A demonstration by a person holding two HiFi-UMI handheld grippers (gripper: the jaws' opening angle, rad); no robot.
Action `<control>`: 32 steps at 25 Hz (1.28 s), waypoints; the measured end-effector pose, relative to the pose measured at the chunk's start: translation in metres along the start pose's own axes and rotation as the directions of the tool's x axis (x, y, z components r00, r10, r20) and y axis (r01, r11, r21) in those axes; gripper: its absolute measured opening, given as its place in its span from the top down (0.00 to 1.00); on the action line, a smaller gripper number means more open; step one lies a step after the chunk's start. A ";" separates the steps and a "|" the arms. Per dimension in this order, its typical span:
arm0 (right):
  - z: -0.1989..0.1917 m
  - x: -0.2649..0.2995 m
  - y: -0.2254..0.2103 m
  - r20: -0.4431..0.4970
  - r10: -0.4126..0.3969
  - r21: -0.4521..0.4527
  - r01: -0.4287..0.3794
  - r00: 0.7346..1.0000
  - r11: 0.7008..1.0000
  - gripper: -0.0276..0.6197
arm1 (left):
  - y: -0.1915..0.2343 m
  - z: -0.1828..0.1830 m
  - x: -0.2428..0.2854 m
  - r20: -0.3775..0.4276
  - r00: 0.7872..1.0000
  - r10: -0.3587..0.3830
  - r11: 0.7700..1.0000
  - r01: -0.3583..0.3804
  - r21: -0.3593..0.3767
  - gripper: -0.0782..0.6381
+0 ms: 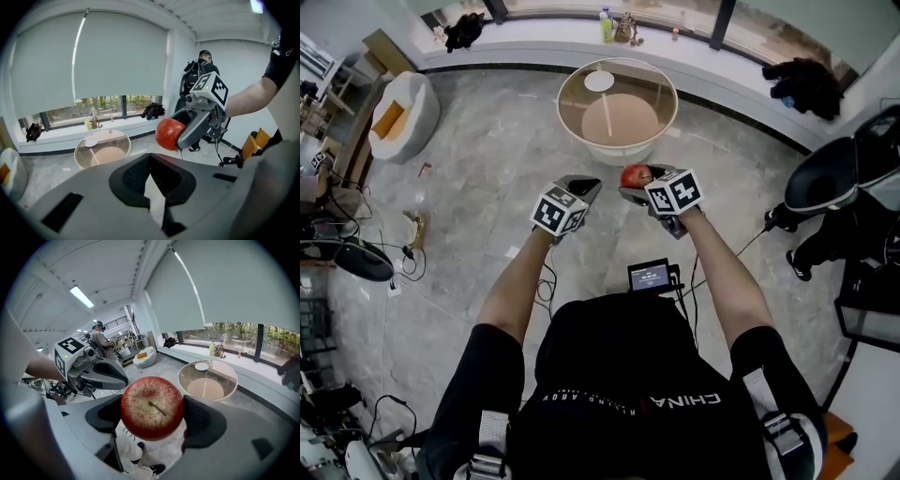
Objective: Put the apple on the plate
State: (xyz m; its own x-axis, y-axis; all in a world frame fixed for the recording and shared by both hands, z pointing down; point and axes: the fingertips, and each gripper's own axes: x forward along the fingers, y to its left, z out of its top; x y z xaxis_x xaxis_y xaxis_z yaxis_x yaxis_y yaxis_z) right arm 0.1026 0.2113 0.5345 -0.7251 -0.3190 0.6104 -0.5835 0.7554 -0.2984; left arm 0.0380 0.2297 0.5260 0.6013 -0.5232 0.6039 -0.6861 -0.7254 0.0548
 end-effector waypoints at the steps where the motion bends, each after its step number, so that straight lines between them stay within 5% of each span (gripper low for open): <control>1: -0.003 0.004 -0.001 -0.004 0.002 0.005 -0.002 1.000 1.000 0.36 | 0.004 -0.005 0.002 -0.004 1.000 -0.001 1.000 0.001 -0.008 0.87; 9: 0.009 0.047 -0.039 -0.021 -0.018 0.064 0.019 1.000 0.998 0.36 | 0.069 -0.014 0.037 -0.028 0.999 -0.024 1.000 0.023 -0.016 0.87; 23: 0.140 0.179 -0.096 -0.047 -0.113 0.131 0.119 0.992 0.984 0.36 | 0.268 -0.004 0.056 -0.032 0.989 -0.145 0.989 0.146 0.002 0.87; 32: 0.174 0.231 -0.135 -0.123 -0.084 0.083 0.094 0.989 0.992 0.36 | 0.326 0.002 0.088 -0.022 0.986 -0.164 0.985 0.162 -0.054 0.87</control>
State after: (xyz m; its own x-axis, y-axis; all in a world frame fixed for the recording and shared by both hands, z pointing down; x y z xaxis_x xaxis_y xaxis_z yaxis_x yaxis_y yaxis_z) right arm -0.0494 -0.0643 0.5878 -0.6230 -0.3083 0.7189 -0.6779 0.6714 -0.2996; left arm -0.1317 -0.0542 0.5954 0.6964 -0.3872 0.6042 -0.6005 -0.7754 0.1953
